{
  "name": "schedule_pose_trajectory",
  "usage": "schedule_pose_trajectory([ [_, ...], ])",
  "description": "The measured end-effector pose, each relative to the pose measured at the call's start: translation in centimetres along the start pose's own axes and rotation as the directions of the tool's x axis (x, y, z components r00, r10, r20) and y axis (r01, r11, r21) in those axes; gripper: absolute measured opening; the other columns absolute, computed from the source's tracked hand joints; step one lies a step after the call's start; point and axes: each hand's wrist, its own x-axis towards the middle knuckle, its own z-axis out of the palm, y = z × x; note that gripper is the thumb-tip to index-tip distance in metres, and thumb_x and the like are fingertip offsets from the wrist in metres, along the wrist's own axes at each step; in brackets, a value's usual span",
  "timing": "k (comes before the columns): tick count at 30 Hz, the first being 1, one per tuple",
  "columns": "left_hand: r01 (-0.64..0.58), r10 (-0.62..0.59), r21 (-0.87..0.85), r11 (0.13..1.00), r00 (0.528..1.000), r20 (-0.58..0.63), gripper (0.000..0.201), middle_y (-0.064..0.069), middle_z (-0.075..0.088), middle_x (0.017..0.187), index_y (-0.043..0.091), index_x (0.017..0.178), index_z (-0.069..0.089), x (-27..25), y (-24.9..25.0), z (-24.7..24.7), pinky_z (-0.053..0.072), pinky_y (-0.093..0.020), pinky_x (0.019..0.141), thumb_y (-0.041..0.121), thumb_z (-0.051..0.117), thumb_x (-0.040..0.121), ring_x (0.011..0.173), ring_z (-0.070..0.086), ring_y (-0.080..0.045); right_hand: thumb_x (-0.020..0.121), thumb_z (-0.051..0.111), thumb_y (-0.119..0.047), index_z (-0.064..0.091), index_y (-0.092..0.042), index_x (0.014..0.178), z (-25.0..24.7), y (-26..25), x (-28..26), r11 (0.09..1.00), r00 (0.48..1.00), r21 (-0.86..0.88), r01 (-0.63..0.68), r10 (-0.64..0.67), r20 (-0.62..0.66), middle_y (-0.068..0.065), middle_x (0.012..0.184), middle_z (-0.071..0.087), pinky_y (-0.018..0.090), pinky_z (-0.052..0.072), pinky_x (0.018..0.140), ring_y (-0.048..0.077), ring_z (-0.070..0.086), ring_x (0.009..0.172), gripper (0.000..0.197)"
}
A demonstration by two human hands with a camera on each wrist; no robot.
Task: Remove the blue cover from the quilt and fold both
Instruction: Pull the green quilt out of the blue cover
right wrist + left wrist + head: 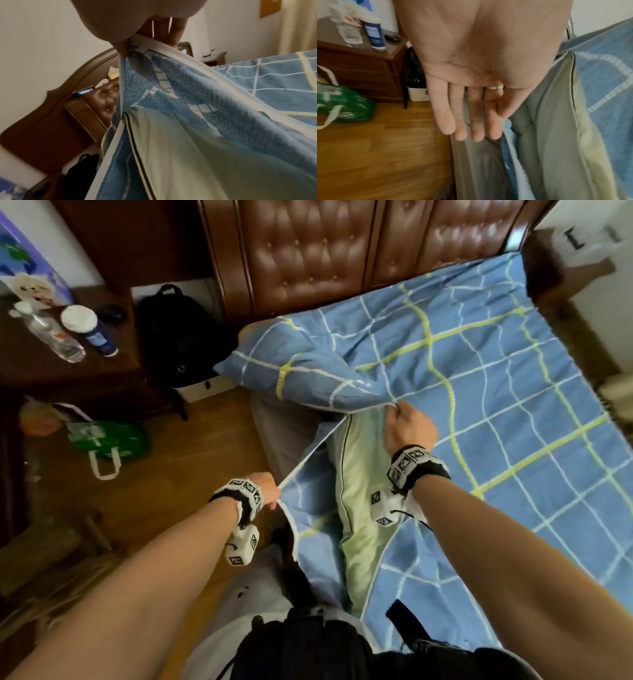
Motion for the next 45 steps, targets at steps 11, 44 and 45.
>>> schedule_pose_trajectory([
  [11, -0.387, 0.322, 0.000, 0.922, 0.766, -0.556, 0.052, -0.012, 0.070, 0.107, 0.017, 0.106, 0.068, 3.0, 13.8, -10.6, 0.047, -0.039, 0.080, 0.059, 0.041, 0.094, 0.101, 0.065, -0.034, 0.092, 0.056, -0.033, 0.042, -0.024, 0.065, -4.2, -0.3, -0.7, 0.960, 0.956, 0.086, 0.265, -0.250, -0.154, -0.006, 0.054, 0.042, 0.028, 0.024, 0.054, 0.023, 0.039, 0.052, 0.032],
  [44, 0.020, -0.099, -0.324, 0.946, 0.968, -0.229, 0.024, -0.019, 0.066, 0.106, 0.005, 0.088, 0.059, 7.5, 3.7, -7.3, 0.049, -0.038, 0.082, 0.028, 0.051, 0.091, 0.090, 0.061, -0.034, 0.100, 0.039, -0.042, 0.050, -0.011, 0.079, -7.6, 4.7, 2.4, 0.946, 0.920, 0.150, -0.288, 0.316, -0.230, 0.003, 0.061, 0.049, 0.034, 0.036, 0.059, 0.033, 0.051, 0.068, 0.039],
  [45, 0.011, -0.093, -0.322, 0.947, 0.966, -0.242, 0.025, -0.018, 0.065, 0.106, 0.006, 0.092, 0.059, 7.3, 4.4, -7.3, 0.049, -0.037, 0.082, 0.028, 0.050, 0.092, 0.091, 0.061, -0.035, 0.099, 0.040, -0.041, 0.049, -0.012, 0.079, -7.5, 4.9, 2.2, 0.955, 0.932, 0.138, -0.264, 0.289, -0.218, 0.002, 0.061, 0.049, 0.034, 0.037, 0.059, 0.033, 0.051, 0.067, 0.037],
])
